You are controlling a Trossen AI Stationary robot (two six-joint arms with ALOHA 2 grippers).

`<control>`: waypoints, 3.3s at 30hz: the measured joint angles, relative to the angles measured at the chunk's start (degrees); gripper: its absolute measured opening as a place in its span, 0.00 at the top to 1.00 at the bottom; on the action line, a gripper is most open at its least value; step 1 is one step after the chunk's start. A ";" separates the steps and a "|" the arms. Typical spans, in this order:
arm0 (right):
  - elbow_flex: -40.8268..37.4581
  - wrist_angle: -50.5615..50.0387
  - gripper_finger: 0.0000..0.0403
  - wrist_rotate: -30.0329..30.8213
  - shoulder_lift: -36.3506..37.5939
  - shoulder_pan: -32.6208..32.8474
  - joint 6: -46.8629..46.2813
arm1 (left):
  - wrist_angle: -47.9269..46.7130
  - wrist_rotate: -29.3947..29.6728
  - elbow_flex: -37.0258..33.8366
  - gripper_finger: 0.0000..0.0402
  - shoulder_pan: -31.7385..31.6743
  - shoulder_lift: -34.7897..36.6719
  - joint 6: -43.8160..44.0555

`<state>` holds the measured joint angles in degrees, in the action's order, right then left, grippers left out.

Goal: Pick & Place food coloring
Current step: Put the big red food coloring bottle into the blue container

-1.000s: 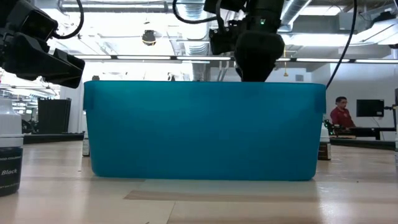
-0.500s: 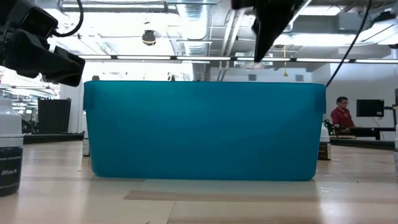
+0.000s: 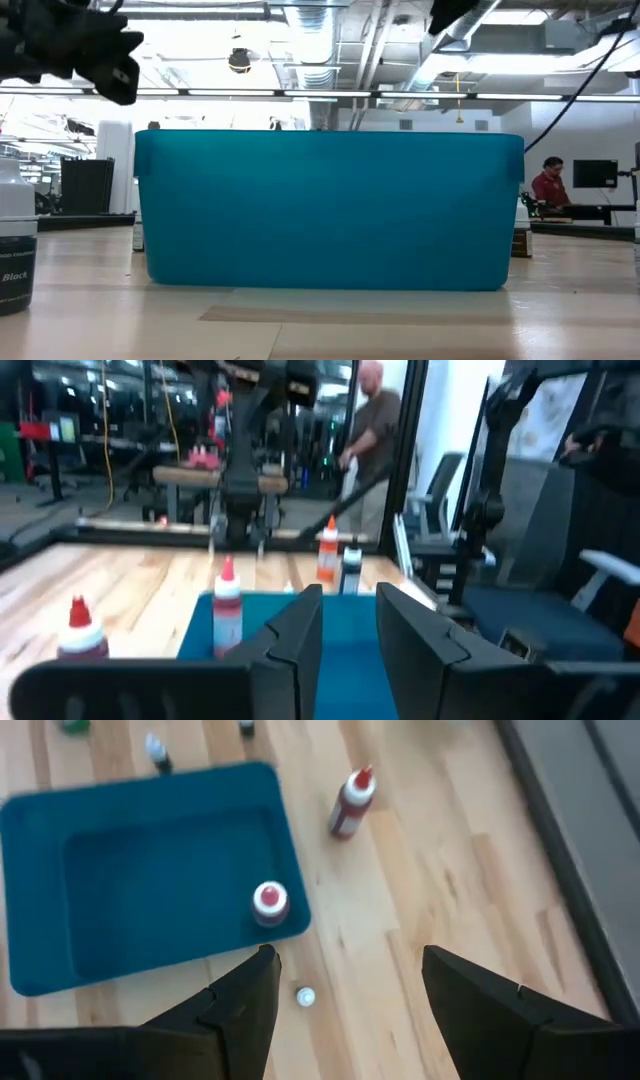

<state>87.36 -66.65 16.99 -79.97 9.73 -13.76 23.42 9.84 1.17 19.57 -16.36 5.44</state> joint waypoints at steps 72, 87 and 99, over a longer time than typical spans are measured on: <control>-61.34 46.00 0.42 2.58 63.94 0.81 -9.34 | -26.08 -18.93 48.20 0.78 -33.82 -57.20 13.79; -61.34 45.73 0.42 2.58 63.94 0.81 -9.36 | -26.25 -25.85 48.52 0.78 -35.21 -58.55 10.79; -61.34 45.75 0.42 2.58 63.94 0.79 -9.84 | -26.21 -22.37 48.52 0.64 -35.21 -58.55 9.64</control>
<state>26.02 -20.91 19.57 -16.03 10.52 -23.59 -2.80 -12.53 49.69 -15.64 -74.91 15.08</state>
